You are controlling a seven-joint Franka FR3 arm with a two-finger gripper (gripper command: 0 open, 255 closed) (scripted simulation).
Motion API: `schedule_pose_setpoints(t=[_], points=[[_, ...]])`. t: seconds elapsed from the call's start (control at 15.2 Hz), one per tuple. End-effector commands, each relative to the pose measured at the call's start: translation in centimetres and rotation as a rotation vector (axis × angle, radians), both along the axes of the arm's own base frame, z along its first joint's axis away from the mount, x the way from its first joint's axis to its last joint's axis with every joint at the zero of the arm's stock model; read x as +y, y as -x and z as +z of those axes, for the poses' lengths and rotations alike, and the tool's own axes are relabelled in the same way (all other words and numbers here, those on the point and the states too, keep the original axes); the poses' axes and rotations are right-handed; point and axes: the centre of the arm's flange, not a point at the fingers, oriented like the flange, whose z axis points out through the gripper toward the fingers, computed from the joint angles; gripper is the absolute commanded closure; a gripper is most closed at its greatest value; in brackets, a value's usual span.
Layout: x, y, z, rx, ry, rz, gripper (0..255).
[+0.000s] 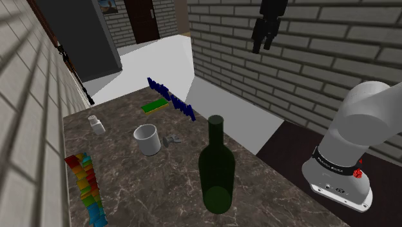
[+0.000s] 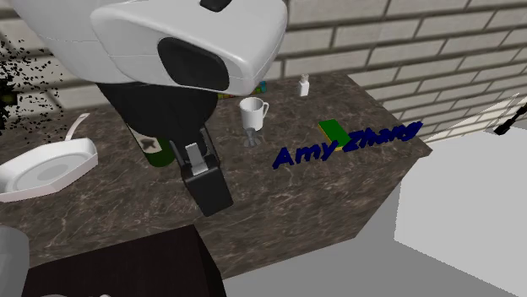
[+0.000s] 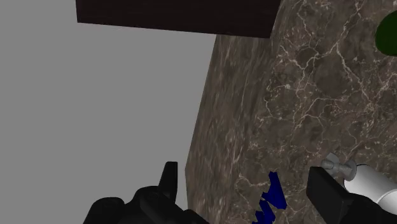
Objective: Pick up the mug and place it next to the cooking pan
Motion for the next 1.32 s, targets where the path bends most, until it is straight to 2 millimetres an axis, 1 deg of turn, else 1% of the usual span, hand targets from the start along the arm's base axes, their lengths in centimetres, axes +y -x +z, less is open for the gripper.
schedule_pose_setpoints(t=[0.0, 1.25], points=[[0.0, 0.0, 0.0, 0.000, 0.000, 0.000, 0], [19.4, -12.7, -10.6, 0.019, 0.026, 0.066, 0]])
